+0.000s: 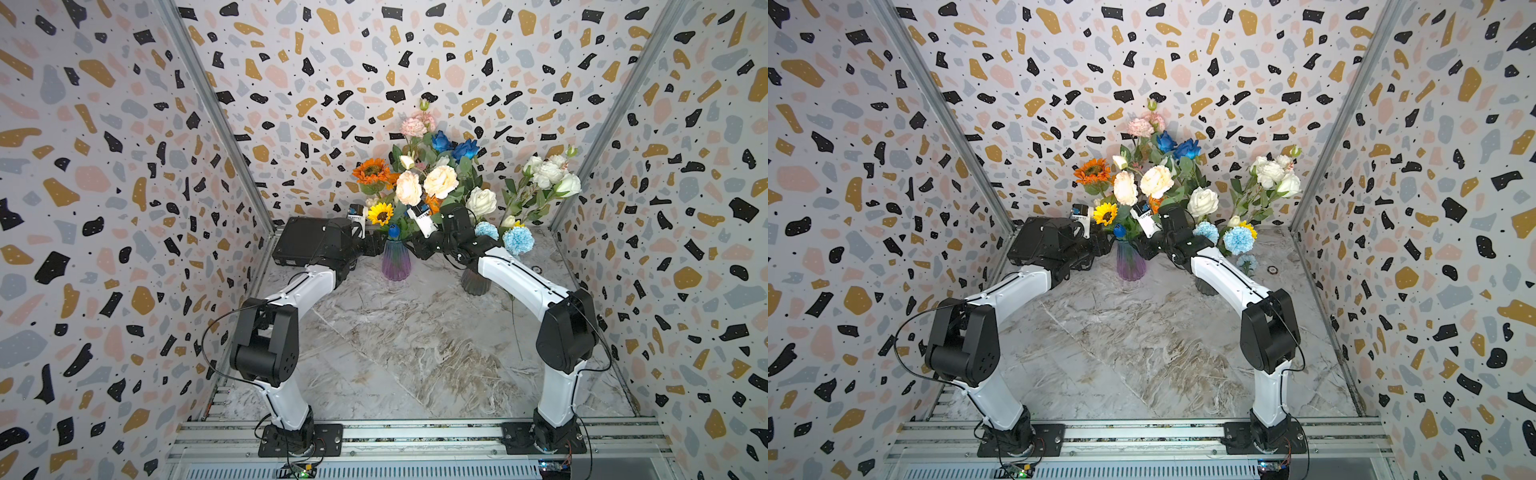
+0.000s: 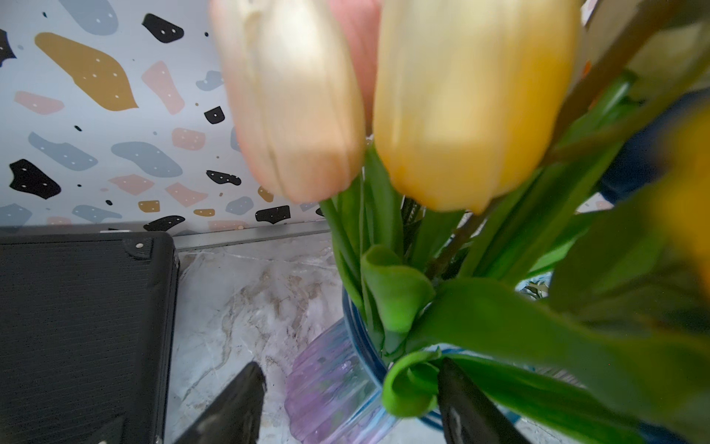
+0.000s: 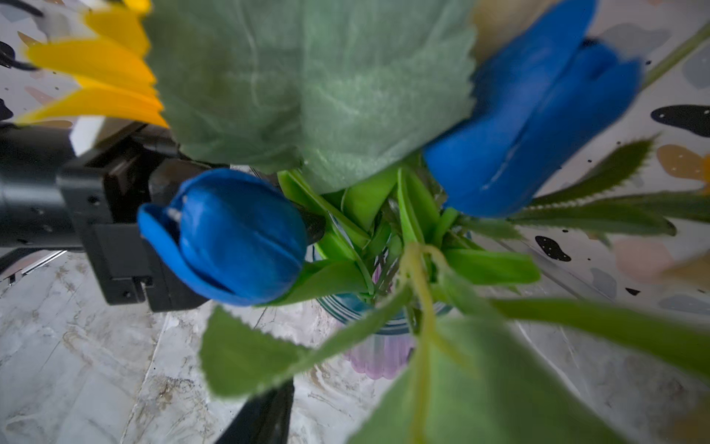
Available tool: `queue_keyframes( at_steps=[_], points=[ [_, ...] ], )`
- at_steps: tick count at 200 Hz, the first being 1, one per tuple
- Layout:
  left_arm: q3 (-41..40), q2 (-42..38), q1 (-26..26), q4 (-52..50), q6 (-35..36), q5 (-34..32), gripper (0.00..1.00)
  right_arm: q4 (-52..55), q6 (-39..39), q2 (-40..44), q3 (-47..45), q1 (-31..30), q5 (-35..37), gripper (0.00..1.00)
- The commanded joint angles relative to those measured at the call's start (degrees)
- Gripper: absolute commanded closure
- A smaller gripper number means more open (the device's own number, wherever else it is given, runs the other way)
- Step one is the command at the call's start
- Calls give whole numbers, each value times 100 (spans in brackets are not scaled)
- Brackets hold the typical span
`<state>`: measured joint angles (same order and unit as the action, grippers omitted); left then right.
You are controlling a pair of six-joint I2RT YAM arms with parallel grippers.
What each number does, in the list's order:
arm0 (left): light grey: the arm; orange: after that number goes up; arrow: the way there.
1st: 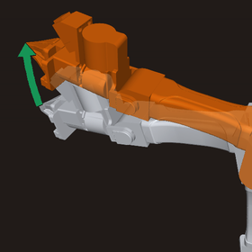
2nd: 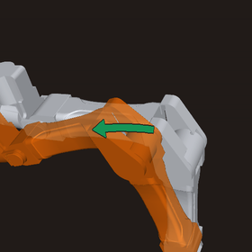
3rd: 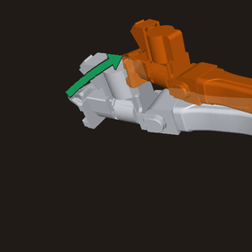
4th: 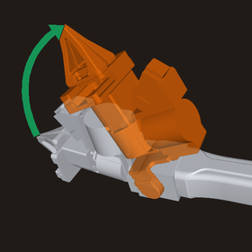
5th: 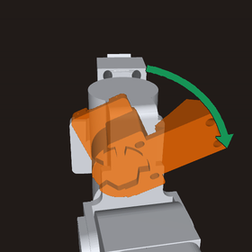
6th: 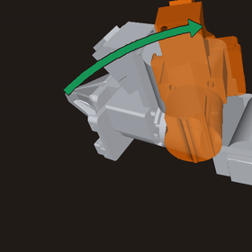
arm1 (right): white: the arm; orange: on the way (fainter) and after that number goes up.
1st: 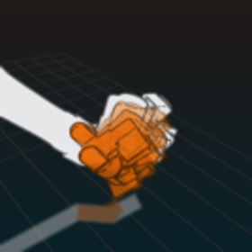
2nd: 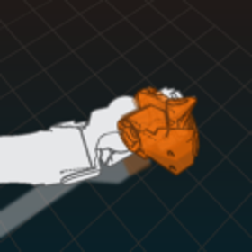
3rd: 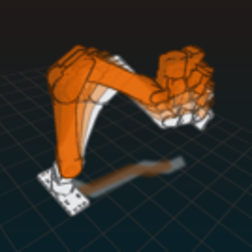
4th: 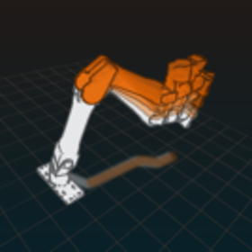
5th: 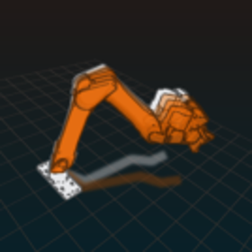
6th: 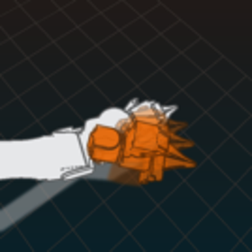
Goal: Pick out blue flowers from the vase
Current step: Pick up the flower from the vase.
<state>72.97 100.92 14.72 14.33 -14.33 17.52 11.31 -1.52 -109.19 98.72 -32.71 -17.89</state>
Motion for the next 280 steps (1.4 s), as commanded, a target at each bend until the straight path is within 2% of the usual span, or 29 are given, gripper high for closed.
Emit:
queue_keyframes(
  at_steps=[1, 41, 92, 171, 208, 244, 280],
  points=[
    [246, 135, -22, 64, 13, 65, 30, 246, -48, 415, -100, -85, 251, 52],
    [374, 199, -22, 35, 13, 59, 30, 187, 45, 571, -372, -215, -1, 53],
    [385, 208, -22, 0, 18, 59, 30, 187, -7, 218, 195, -420, -74, 54],
    [312, 173, -22, 39, -26, 103, 30, -173, -44, -343, 762, -405, 690, 55],
    [339, 191, -22, 53, -33, 102, 30, -207, 29, -725, 1237, -369, 633, 55],
    [333, 169, -22, 69, -37, 120, 30, -438, 110, -880, 1386, -335, 682, 61],
    [255, 173, -22, 164, -125, 147, 30, -607, 151, -940, 1423, -332, 778, 71]
  ],
)
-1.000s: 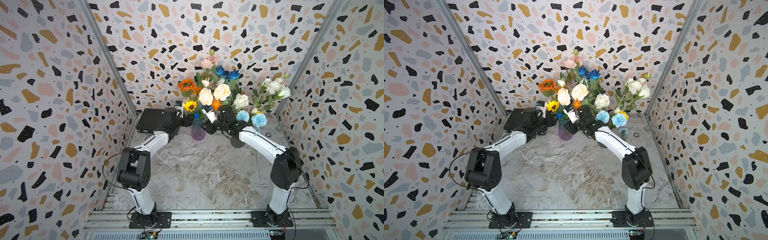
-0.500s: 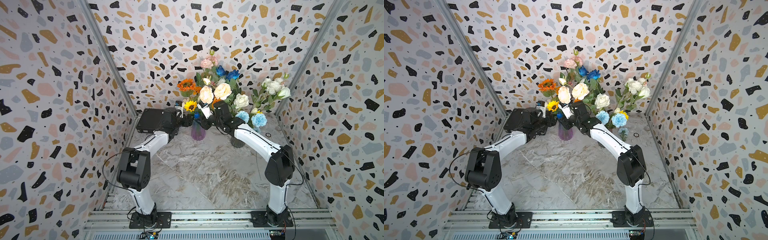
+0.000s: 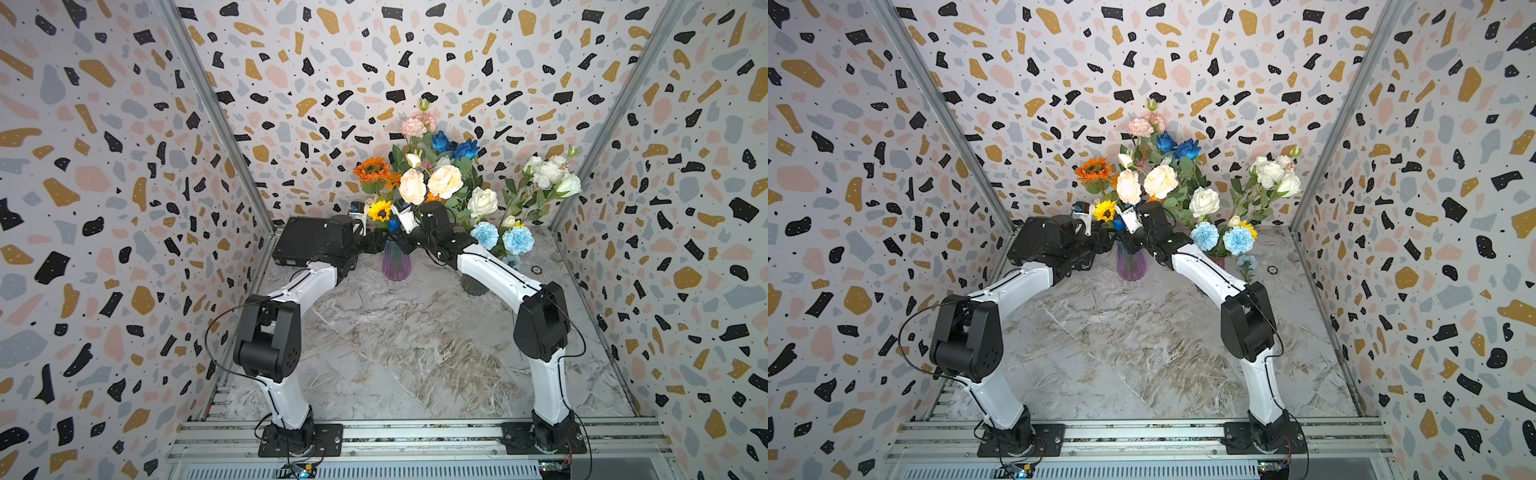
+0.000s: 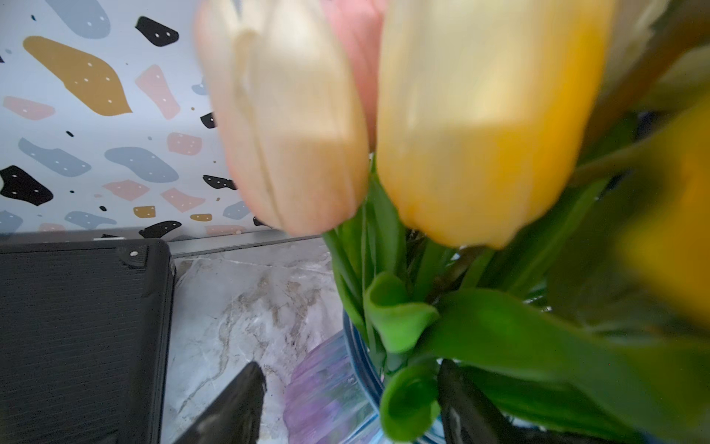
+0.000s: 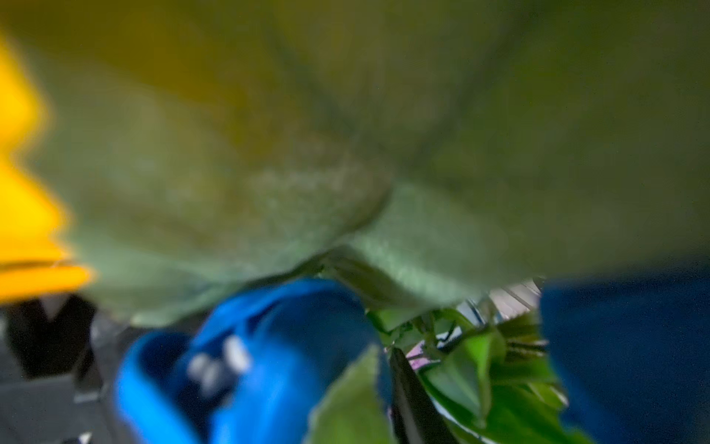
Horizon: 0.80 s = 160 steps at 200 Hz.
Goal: Pick out blue flowers from the vase
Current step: Pick up the flower from the vase.
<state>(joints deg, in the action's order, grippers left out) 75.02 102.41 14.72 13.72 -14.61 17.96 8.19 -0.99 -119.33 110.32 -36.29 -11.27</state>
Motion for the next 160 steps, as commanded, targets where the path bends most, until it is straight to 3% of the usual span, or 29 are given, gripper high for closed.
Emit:
queue_keyframes(
  at_steps=[1, 24, 60, 160],
  points=[
    [48, 25, -22, 227, -96, 103, 30, -297, 99, 75, 262, 26, 116, 72],
    [-4, 16, -22, 263, -98, 103, 30, -375, 165, 69, 281, 33, 57, 85],
    [-23, -20, -22, 229, -57, 77, 30, -417, 166, 294, 225, 26, 0, 97],
    [144, 42, -22, 110, -136, 98, 30, -72, -555, 1511, -326, -337, -98, 100]
  ],
)
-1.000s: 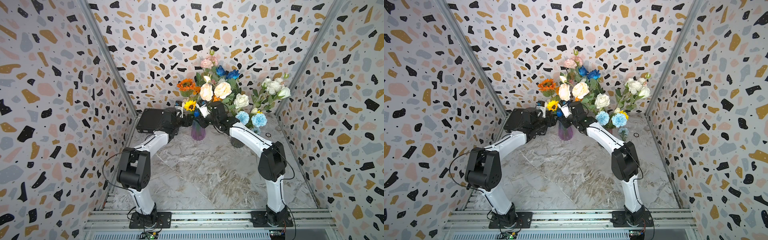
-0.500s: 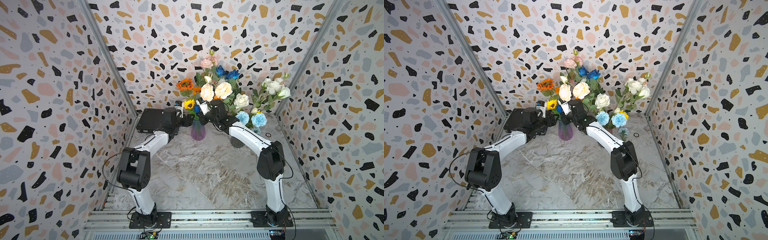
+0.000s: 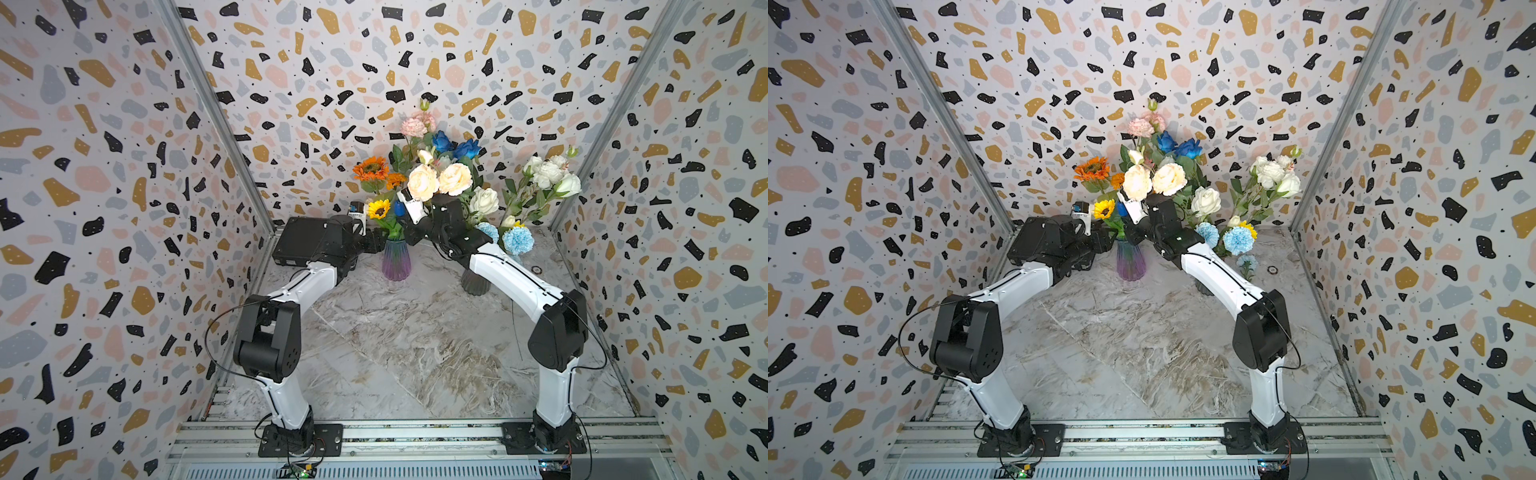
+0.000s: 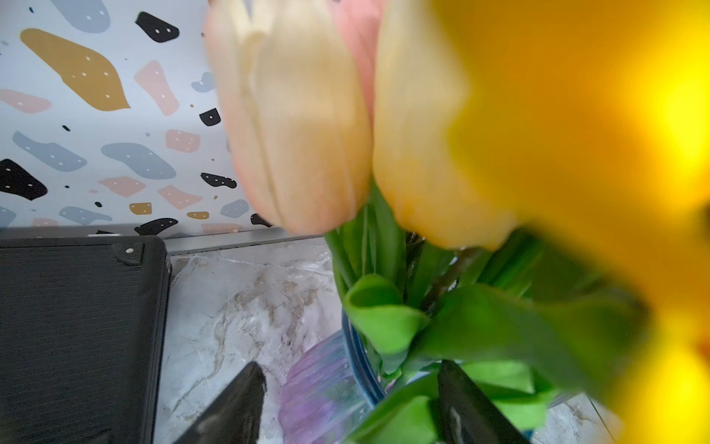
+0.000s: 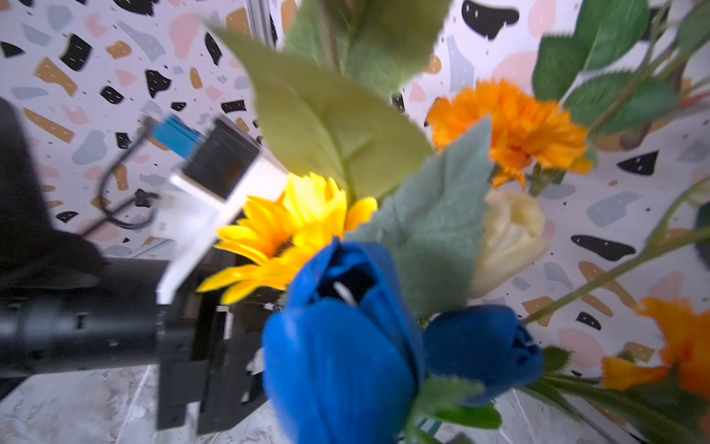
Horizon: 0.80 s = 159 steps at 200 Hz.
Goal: Pick out blue flowers from the vase
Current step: Pick up the flower from the vase.
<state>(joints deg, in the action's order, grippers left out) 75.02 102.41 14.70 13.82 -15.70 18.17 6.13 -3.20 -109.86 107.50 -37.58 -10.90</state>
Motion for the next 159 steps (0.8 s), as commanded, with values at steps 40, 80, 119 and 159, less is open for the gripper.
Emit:
queue_keyframes(
  at_steps=[40, 80, 119, 159],
  points=[
    [170, 25, -20, 33, -37, 32, 30, 691, -928, 823, 25, -478, -241, 99],
    [178, 40, -20, 15, -55, 19, 30, 1018, -1446, 1203, 51, -820, 31, 100],
    [170, 18, -20, -46, -20, -15, 30, 1192, -1679, 1683, -85, -1134, 251, 100],
    [188, -26, -20, -106, 28, -41, 30, 1321, -1771, 2261, -510, -1437, 662, 100]
  ],
)
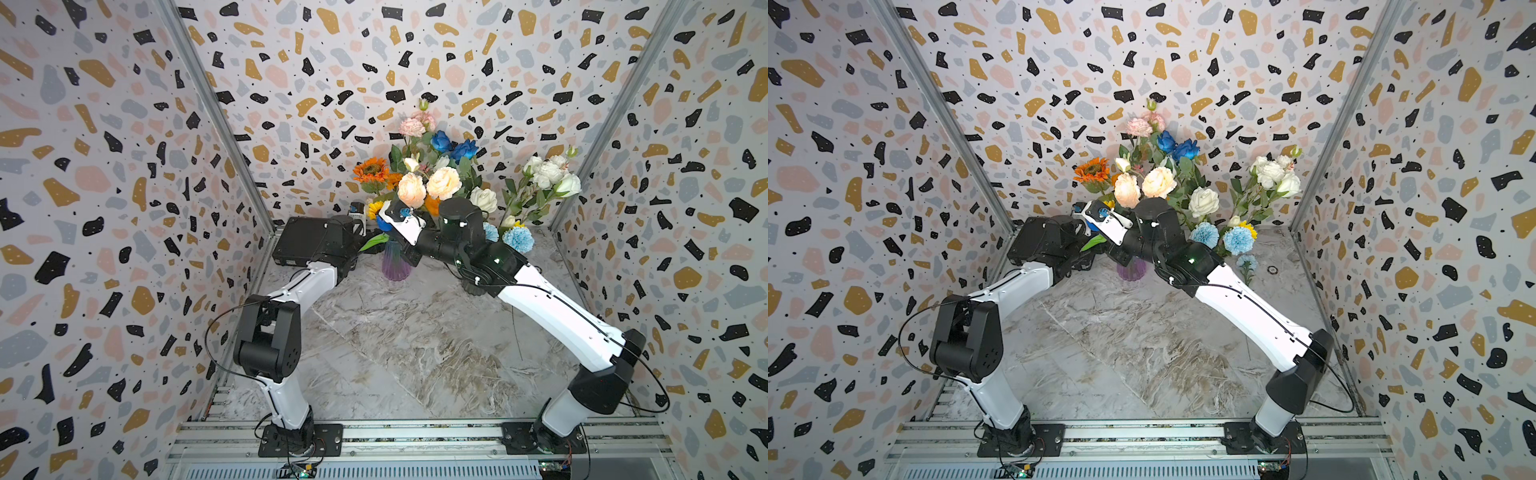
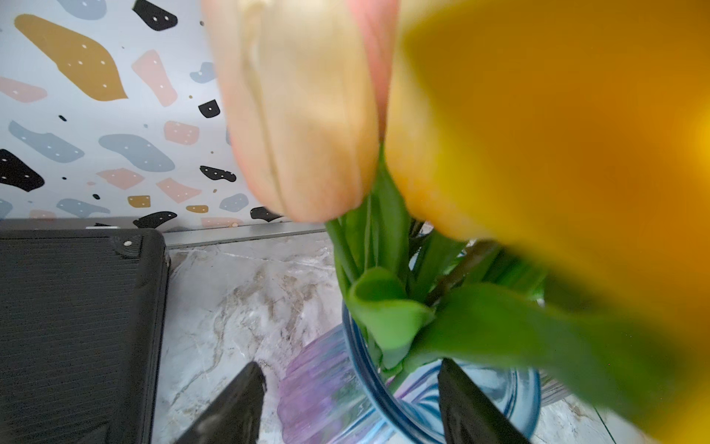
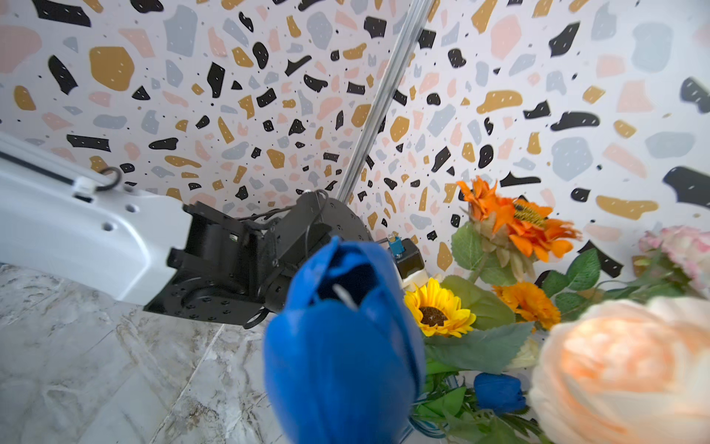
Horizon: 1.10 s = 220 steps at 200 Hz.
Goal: Pick out blue flowers from the vase
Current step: Pick up the flower from the vase, then place the flower at the center of the board.
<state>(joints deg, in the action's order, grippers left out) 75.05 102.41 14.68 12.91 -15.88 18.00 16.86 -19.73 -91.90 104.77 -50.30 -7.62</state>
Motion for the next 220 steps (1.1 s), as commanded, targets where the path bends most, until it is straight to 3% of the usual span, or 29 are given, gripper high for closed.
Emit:
queue_keyframes(
  at_steps=[1, 41, 87, 134, 189, 220],
  points=[
    [186, -31, -18, -15, 48, -24, 30, 248, -119, 485, -255, -173, 346, 100],
    [196, -19, -18, -43, 70, -7, 30, 311, 69, 1162, -859, -349, 740, 100],
    [99, -98, -17, -43, 112, -35, 29, 1111, 939, 1476, -1151, -353, 788, 100],
    [106, -143, -17, -91, 130, -3, 29, 1322, 1767, 2046, -2061, -285, 1219, 100],
    [130, -178, -17, -116, 168, 19, 29, 2552, 2685, 2628, -2477, 755, 1201, 100],
    [194, -178, -17, -192, 271, -15, 29, 2690, 3343, 2814, -3012, 1343, 1061, 100]
  ],
)
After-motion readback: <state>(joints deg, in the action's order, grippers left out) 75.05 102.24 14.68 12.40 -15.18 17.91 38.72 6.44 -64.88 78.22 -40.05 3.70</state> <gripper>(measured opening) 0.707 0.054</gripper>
